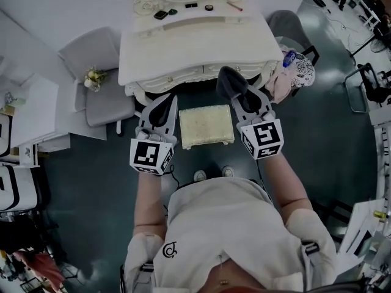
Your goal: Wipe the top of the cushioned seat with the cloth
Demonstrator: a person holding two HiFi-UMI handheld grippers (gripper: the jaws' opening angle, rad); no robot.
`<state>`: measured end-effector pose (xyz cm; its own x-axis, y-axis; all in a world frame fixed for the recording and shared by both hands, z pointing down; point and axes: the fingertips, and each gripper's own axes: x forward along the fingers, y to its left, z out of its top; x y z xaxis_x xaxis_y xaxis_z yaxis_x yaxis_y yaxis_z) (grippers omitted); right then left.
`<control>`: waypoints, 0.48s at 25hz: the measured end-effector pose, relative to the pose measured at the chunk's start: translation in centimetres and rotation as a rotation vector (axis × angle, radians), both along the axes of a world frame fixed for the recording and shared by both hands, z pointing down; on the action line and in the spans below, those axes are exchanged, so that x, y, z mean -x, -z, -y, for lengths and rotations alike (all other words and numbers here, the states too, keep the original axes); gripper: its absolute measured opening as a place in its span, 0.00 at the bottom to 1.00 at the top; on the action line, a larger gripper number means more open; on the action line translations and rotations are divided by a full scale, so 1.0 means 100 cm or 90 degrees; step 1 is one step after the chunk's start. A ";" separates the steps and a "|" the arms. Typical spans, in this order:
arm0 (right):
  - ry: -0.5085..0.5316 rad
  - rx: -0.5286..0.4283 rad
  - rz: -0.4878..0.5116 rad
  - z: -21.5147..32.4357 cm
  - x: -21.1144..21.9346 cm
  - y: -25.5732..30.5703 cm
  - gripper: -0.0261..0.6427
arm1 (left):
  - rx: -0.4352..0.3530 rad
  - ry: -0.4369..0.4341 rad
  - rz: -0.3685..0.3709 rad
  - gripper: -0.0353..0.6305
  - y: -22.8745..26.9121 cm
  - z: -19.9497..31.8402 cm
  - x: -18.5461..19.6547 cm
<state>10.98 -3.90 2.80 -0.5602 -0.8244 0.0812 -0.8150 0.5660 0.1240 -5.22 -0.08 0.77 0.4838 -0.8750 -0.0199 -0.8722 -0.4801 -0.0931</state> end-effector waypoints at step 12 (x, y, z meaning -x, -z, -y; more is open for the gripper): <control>0.005 -0.035 0.023 -0.008 -0.005 0.011 0.15 | -0.017 -0.012 0.032 0.07 0.012 -0.011 -0.013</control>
